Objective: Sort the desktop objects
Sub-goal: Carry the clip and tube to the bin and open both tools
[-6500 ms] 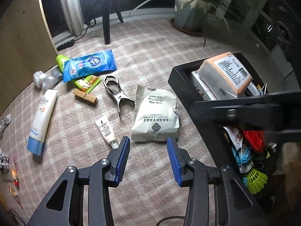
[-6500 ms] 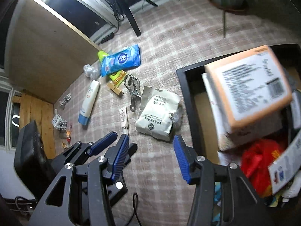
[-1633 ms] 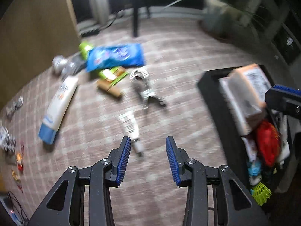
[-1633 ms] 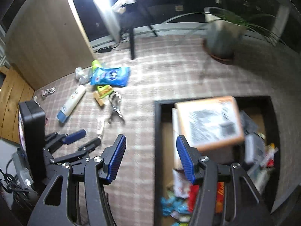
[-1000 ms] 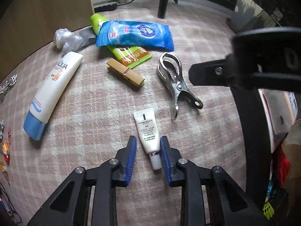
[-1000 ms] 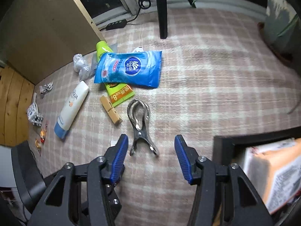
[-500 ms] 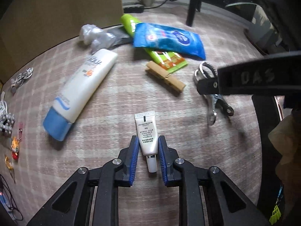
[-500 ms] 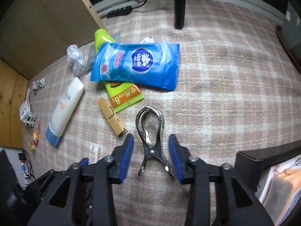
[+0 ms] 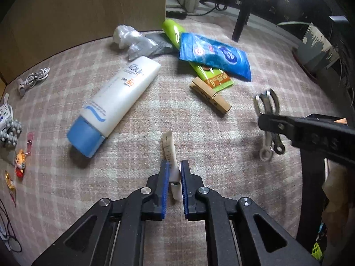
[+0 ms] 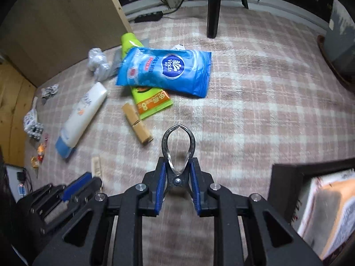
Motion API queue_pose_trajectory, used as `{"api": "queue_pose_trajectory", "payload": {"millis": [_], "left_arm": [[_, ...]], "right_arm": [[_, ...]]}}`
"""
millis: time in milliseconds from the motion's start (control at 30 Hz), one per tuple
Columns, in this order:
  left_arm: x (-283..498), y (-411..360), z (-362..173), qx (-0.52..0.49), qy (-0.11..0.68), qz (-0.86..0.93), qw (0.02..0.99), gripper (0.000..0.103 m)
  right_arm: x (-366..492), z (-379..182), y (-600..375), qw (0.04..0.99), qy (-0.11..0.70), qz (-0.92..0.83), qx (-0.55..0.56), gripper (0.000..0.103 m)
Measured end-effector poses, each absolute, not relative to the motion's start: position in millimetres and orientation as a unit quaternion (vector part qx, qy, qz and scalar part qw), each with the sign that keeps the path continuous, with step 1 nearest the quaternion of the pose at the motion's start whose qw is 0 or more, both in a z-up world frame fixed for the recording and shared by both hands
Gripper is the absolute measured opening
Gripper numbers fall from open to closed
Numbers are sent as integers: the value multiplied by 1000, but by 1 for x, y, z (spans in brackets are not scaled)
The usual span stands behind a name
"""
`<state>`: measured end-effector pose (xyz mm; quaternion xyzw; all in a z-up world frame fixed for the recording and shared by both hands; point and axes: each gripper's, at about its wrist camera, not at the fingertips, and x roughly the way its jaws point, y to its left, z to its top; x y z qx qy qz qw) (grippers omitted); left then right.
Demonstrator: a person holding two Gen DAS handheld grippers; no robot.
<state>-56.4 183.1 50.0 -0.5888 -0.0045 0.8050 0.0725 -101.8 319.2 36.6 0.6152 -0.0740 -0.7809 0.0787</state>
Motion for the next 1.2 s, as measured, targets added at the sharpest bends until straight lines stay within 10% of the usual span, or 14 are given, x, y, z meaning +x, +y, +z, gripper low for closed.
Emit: {"api": "queue_pose_trajectory", "payload": {"millis": [533,1200], "left_arm": [[-55,159,65,-591,-14,802,81,0],[-74,166,32,-612,17,786,91,14]], "right_arm": [[-32,104,398,71,-126,-806,575,21],[-6,100,429,50,-147,-801,578,21]]}}
